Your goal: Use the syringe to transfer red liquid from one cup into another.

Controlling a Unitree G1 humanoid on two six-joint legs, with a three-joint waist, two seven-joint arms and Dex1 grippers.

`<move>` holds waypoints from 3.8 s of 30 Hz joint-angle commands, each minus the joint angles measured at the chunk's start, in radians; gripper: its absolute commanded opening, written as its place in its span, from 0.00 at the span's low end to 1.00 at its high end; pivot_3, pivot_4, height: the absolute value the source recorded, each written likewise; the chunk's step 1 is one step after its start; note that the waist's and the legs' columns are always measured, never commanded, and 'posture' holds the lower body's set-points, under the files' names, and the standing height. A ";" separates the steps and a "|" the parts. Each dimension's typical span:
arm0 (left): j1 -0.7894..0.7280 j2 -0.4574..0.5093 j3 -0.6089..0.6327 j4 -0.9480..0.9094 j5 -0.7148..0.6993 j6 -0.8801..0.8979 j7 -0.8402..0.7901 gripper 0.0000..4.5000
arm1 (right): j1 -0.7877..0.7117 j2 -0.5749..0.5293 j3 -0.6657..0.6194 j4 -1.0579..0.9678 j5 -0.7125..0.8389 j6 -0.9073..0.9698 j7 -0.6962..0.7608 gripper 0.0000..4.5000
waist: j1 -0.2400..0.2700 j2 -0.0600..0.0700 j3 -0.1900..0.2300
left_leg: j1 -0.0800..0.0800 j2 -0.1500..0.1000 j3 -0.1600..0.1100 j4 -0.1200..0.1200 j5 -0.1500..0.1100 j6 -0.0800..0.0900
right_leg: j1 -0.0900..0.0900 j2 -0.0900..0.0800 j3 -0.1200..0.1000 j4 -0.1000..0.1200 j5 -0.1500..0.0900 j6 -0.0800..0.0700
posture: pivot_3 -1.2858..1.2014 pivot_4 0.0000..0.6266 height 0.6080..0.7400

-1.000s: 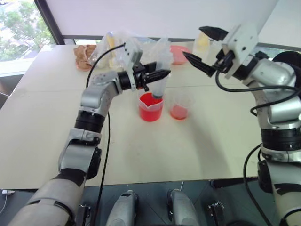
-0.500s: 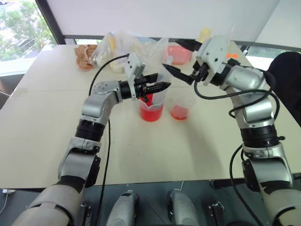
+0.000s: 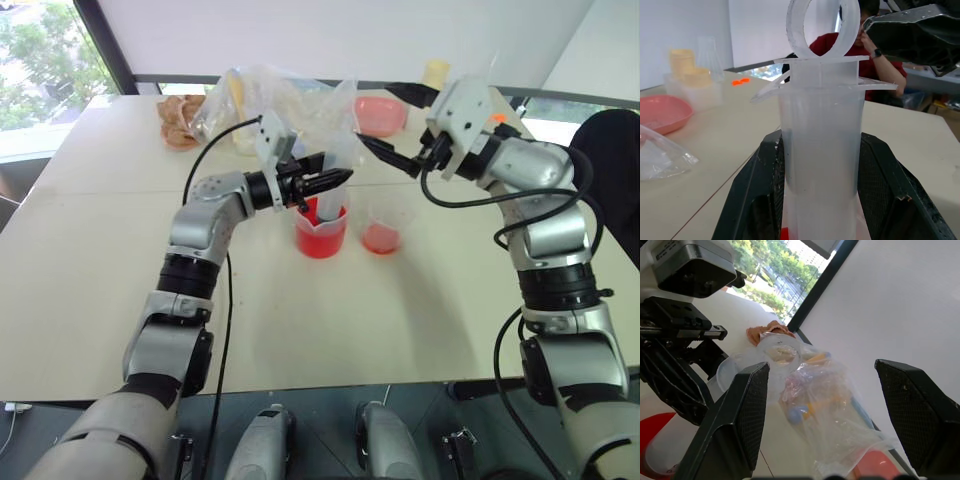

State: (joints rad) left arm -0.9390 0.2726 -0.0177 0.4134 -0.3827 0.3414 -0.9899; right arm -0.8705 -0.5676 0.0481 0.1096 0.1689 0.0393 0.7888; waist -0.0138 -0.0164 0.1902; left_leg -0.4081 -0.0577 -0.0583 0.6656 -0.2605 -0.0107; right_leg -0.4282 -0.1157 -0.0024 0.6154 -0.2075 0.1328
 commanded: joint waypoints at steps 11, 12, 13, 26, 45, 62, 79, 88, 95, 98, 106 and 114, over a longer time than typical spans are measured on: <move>0.040 -0.010 -0.045 -0.041 0.053 -0.076 -0.010 0.33 | -0.041 0.096 0.016 0.068 -0.004 -0.082 0.017 0.49 | 0.000 0.000 0.000 | 0.000 0.000 0.000 0.000 0.000 0.000 | 0.000 0.000 0.000 0.001 0.000 0.000 | 0.52 0.24 1.00; 0.036 -0.010 -0.040 -0.033 0.056 -0.083 -0.003 0.33 | -0.043 0.099 0.015 0.068 -0.003 -0.083 0.019 0.35 | 0.001 0.000 0.000 | 0.000 0.000 0.000 0.000 0.000 0.000 | 0.000 0.000 0.000 0.001 0.000 0.000 | 0.52 0.24 1.00; 0.031 -0.010 -0.033 -0.022 0.058 -0.091 0.005 0.33 | -0.044 0.101 0.015 0.068 -0.002 -0.085 0.024 0.23 | 0.001 0.000 0.000 | 0.000 0.000 0.000 0.000 0.000 0.000 | 0.000 0.000 0.000 0.001 0.000 0.000 | 0.52 0.24 1.00; 0.003 -0.005 -0.025 0.055 0.083 -0.172 0.024 0.33 | -0.074 0.088 -0.010 0.051 -0.023 -0.078 -0.003 0.01 | 0.000 0.000 0.000 | 0.000 0.000 0.000 0.000 0.000 0.000 | 0.000 0.000 0.000 0.001 0.000 0.000 | 0.52 0.24 1.00; 0.011 -0.012 -0.040 0.141 0.102 -0.237 0.028 0.33 | -0.168 0.046 -0.071 0.134 -0.057 -0.141 -0.090 0.01 | -0.001 0.000 0.000 | 0.000 0.000 0.000 0.000 0.000 0.000 | 0.000 0.000 0.000 0.001 0.000 0.000 | 0.52 0.24 1.00; -0.062 -0.011 0.085 0.187 0.037 -0.205 0.092 0.33 | 0.044 -0.003 -0.194 -0.150 0.192 0.161 -0.037 0.87 | 0.004 0.000 0.000 | 0.000 0.000 -0.002 0.000 0.000 0.000 | 0.000 0.000 -0.001 0.001 0.000 0.000 | 0.52 0.24 1.00; -0.248 -0.065 0.122 0.113 -0.084 -0.090 0.051 0.33 | 0.296 -0.196 -0.380 -0.367 0.245 0.363 -0.118 0.87 | 0.003 0.000 0.000 | 0.000 0.000 0.000 0.000 -0.001 0.002 | 0.000 0.000 0.000 0.001 0.000 0.000 | 0.52 0.24 1.00; -0.339 -0.246 0.082 0.334 -0.028 -0.230 0.008 0.33 | 0.311 -0.246 -0.412 -0.338 0.174 0.292 -0.173 0.87 | 0.020 0.000 0.000 | 0.000 0.000 0.003 0.001 -0.001 0.002 | 0.001 -0.001 -0.001 -0.001 0.000 0.000 | 0.52 0.24 1.00; -0.359 -0.311 0.046 0.529 0.059 -0.373 -0.017 0.33 | 0.268 -0.249 -0.371 -0.322 0.125 0.229 -0.195 0.87 | 0.018 0.000 0.000 | 0.000 0.000 0.005 0.001 -0.001 0.002 | 0.001 0.000 -0.001 -0.001 0.000 0.000 | 0.52 0.24 1.00; -0.366 -0.318 0.046 0.558 0.074 -0.397 -0.029 0.33 | 0.236 -0.245 -0.352 -0.308 0.114 0.208 -0.193 0.87 | 0.020 0.000 0.000 | 0.000 0.000 0.005 0.001 -0.001 0.002 | 0.001 0.000 -0.001 -0.001 0.000 0.000 | 0.52 0.24 1.00; -0.356 -0.326 0.038 0.573 0.107 -0.434 -0.052 0.33 | 0.165 -0.212 -0.272 -0.253 0.103 0.158 -0.165 0.87 | 0.023 0.000 0.000 | 0.000 0.000 0.005 0.001 -0.001 0.002 | 0.001 0.000 -0.001 -0.001 0.000 0.000 | 0.52 0.24 1.00; -0.333 -0.326 0.022 0.562 0.152 -0.464 -0.068 0.33 | 0.132 -0.184 -0.218 -0.198 0.090 0.116 -0.133 0.87 | 0.024 0.000 0.000 | 0.000 0.000 0.005 0.001 -0.001 0.002 | 0.001 0.000 -0.001 -0.001 0.000 0.000 | 0.52 0.24 1.00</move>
State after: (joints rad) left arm -1.2570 -0.0448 0.0128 1.0114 -0.2314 -0.0940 -1.0442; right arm -0.7152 -0.7596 -0.1749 -0.0861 0.2630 0.1757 0.6481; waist 0.0097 -0.0163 0.1905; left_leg -0.4084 -0.0579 -0.0533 0.6661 -0.2617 -0.0084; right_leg -0.4271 -0.1160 -0.0030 0.6145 -0.2074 0.1332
